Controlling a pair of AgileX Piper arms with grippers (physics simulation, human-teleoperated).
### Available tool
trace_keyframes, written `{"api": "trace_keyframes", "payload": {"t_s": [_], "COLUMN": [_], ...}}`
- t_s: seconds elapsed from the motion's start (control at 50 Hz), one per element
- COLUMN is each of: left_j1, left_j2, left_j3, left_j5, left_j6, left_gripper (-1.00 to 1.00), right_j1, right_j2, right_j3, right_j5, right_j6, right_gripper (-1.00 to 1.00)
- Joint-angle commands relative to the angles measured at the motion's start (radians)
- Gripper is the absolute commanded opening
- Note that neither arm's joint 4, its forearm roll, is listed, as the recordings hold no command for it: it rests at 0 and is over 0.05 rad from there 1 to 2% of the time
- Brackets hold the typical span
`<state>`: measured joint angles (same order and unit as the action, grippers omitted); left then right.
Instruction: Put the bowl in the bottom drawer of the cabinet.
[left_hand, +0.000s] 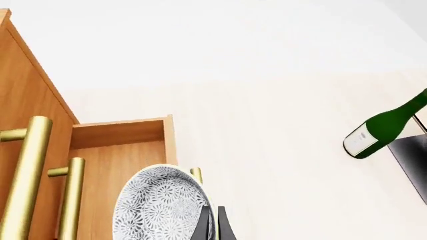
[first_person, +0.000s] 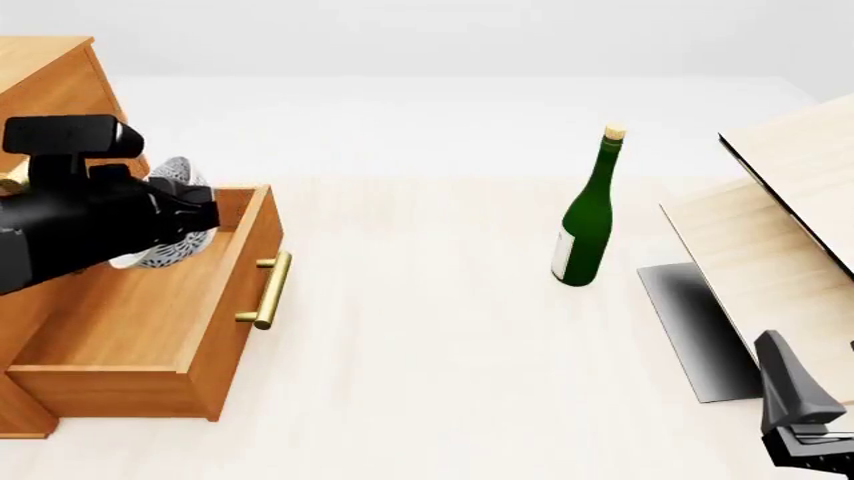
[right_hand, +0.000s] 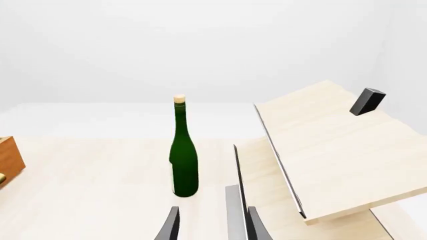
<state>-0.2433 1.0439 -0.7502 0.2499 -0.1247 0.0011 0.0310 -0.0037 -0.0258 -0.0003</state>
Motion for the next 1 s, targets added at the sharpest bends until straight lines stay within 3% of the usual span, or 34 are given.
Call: {"api": "trace_keyframes", "payload": {"t_s": [0.02,0.44,0.46,0.52,0.56,0.6,0.7,0.74,0.82,0.9,0.94,1.0], "left_j1": [0.017,0.029,0.029,0.033,0.040,0.045,0.051,0.053,0.065,0.071,0.075,0.081], "left_j2": [-0.008,0.022,0.004,0.026,0.013,0.031,0.039,0.015,0.050,0.055,0.035,0.057], "left_j3": [0.024,0.059,0.033,0.065,0.025,0.062,0.068,0.032,0.093,0.095,0.069,0.100], "left_j5": [-0.030,-0.074,-0.030,-0.081,-0.022,-0.075,-0.086,-0.024,-0.114,-0.118,-0.070,-0.122], "left_j6": [-0.024,-0.037,-0.039,-0.041,-0.044,-0.042,-0.041,-0.044,-0.050,-0.054,-0.056,-0.055], "left_gripper": [-1.00,-1.00,-1.00,-1.00,-1.00,-1.00,-1.00,-1.00,-1.00,-1.00,-1.00,-1.00], "right_j1": [0.000,0.000,0.000,0.000,0.000,0.000,0.000,0.000,0.000,0.000,0.000,0.000], "right_j2": [0.009,0.017,0.017,0.017,0.017,0.017,0.017,0.017,0.018,0.017,0.018,0.017], "right_j3": [0.001,0.000,0.000,0.000,0.000,0.000,0.000,0.000,0.000,0.000,0.000,0.000], "right_j5": [-0.010,-0.016,-0.016,-0.017,-0.017,-0.017,-0.017,-0.017,-0.017,-0.017,-0.017,-0.017], "right_j6": [0.000,0.000,0.000,0.000,0.000,0.000,0.000,0.000,0.000,0.000,0.000,0.000], "right_gripper": [1.00,1.00,1.00,1.00,1.00,1.00,1.00,1.00,1.00,1.00,1.00,1.00]}}
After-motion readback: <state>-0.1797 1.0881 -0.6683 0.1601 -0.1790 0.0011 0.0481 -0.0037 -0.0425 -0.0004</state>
